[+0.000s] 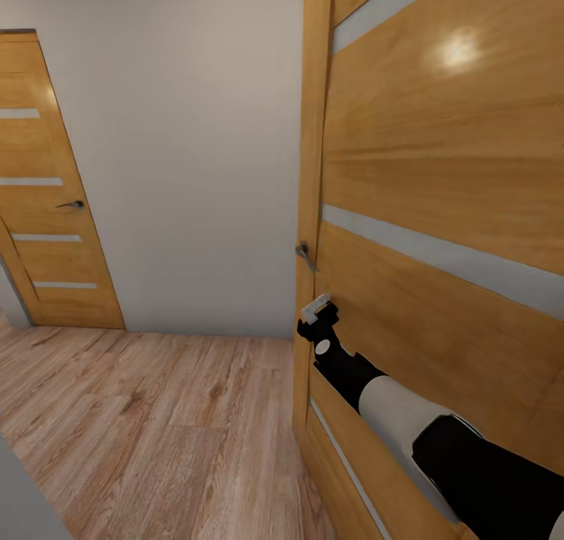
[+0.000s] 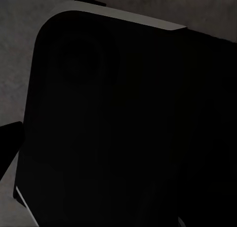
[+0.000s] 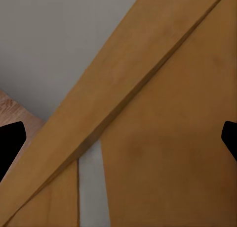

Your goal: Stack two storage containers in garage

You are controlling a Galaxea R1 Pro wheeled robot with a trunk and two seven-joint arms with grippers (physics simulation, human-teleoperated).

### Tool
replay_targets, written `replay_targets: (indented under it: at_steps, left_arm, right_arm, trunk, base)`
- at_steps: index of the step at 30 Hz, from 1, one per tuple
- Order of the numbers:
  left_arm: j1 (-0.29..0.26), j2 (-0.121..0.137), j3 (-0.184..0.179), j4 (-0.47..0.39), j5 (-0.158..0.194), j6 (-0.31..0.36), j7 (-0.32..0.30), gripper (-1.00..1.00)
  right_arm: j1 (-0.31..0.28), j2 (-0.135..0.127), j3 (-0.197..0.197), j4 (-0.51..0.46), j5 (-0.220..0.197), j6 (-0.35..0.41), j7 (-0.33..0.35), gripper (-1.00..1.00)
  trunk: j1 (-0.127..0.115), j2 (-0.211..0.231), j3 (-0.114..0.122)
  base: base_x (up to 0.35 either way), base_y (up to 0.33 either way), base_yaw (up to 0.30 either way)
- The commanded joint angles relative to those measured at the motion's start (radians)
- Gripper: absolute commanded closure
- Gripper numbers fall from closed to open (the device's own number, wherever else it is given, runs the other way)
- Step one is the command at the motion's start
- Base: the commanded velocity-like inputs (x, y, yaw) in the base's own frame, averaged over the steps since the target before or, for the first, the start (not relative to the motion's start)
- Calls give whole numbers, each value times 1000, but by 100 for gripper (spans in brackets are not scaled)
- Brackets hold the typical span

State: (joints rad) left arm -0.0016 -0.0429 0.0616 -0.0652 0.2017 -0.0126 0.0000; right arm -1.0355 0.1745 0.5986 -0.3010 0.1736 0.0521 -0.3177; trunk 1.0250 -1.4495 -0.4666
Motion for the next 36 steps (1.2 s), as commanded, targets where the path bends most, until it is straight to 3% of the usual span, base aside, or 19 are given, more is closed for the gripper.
replay_targets:
  at_steps: [1,18,24,36]
  left_arm:
    - [0,0,6,-1,2,-1,0,-100]
    - [0,0,6,-1,3,-1,0,-100]
    - [0,0,6,-1,2,-1,-1,-100]
    - [0,0,6,-1,2,-1,-1,-100]
  right_arm:
    - [-1,0,-8,2,4,6,-8,-100]
    - [0,0,3,-10,12,-13,-8,-100]
    - [0,0,1,-7,14,-28,-100,-100]
    - [0,0,1,-13,15,-28,-118,-100]
  trunk:
    - [0,0,-1]
    - [0,0,-1]
    - [0,0,-1]
    - [0,0,-1]
  base:
    - [0,-2,0]
    - [0,0,0]
    - [0,0,38]
    - [0,0,183]
